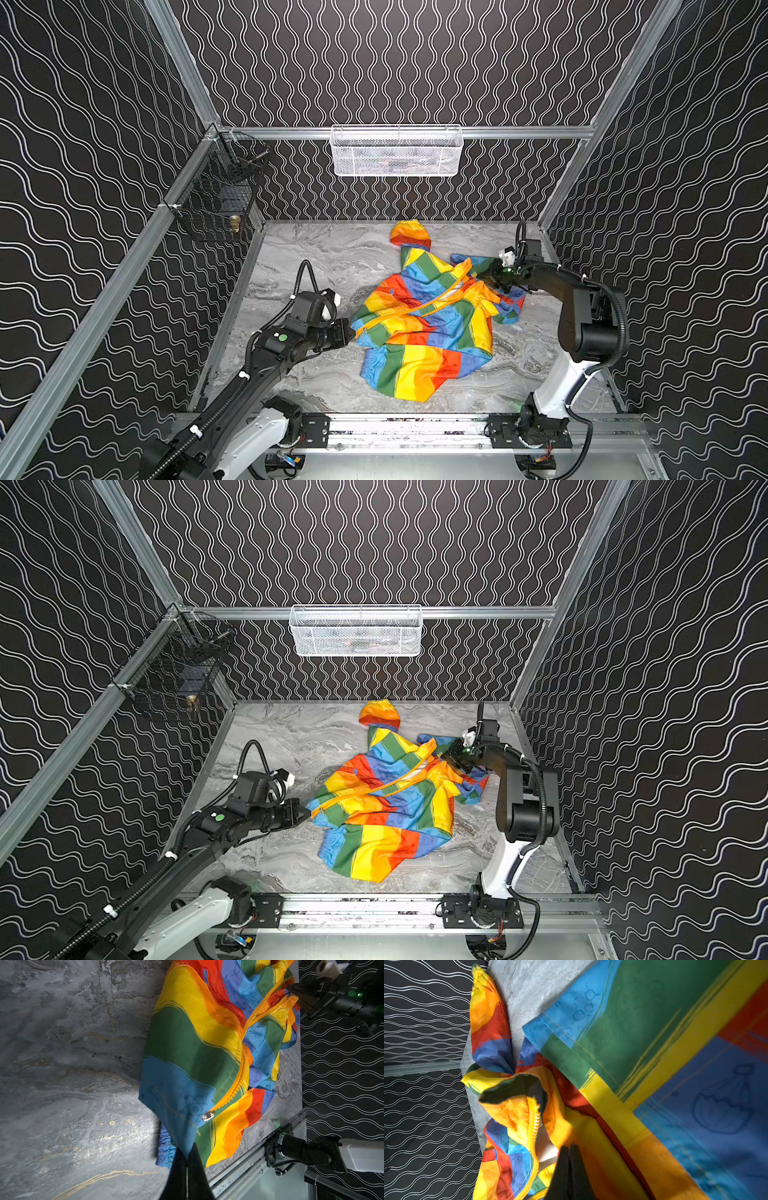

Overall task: Zip up the jacket
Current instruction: 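Pull the grasped jacket edge across toward the left gripper at the hem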

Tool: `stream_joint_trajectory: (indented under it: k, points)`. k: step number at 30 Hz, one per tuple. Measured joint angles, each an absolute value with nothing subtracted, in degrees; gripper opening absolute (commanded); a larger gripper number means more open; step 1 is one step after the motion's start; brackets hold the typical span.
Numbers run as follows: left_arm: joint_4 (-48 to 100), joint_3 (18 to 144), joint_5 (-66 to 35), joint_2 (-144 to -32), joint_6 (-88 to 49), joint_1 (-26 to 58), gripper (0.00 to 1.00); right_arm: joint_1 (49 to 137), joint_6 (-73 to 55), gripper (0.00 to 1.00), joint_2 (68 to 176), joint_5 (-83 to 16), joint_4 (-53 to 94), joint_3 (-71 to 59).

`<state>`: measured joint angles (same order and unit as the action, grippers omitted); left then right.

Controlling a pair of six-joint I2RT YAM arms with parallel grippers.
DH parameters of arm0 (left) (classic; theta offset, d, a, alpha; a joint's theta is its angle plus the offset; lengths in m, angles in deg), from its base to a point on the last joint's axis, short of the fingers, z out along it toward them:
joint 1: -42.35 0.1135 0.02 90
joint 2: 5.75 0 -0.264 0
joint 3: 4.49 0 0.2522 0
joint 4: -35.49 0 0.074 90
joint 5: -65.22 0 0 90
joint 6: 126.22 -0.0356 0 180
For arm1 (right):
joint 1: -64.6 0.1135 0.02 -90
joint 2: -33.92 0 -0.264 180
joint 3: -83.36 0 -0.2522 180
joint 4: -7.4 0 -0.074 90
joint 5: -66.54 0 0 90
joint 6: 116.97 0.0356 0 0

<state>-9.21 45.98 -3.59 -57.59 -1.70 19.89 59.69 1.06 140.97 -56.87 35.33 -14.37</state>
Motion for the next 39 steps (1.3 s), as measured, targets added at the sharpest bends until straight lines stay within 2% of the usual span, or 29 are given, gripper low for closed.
stream_joint_trajectory:
  k: [15,20,21,23,28,31,34,39]
  points:
    - [-9.7,46.0,-3.6,-57.1,-2.0,19.9,0.0,58.3,1.7,0.0,148.5,-56.4,36.2,-6.8]
    - [-9.7,46.0,-3.4,-57.2,-2.0,19.9,0.0,58.2,1.7,0.41,149.9,-55.8,37.0,-4.8]
    - [-9.7,46.0,-3.4,-57.3,-2.0,19.9,0.0,58.1,1.6,0.47,149.2,-55.0,37.1,-4.8]
    - [-9.8,46.0,-3.4,-57.5,-2.0,19.9,0.0,57.8,1.6,0.53,147.2,-53.3,37.3,-5.4]
    - [-9.9,46.1,-3.1,-57.7,-2.0,19.9,0.0,57.8,2.0,0.52,137.2,-48.7,37.7,-8.2]
    - [-9.9,46.1,-2.9,-57.7,-2.0,19.9,0.0,59.9,2.2,0.48,131.0,-46.8,37.8,-11.1]
    - [-9.9,46.1,-2.3,-57.7,-2.0,19.9,0.0,66.5,2.2,0.47,126.3,-46.2,38.3,-13.3]
    - [-10.0,46.7,-1.8,-57.9,-2.0,19.9,0.0,81.7,4.1,0.51,121.9,-49.3,38.6,-17.3]
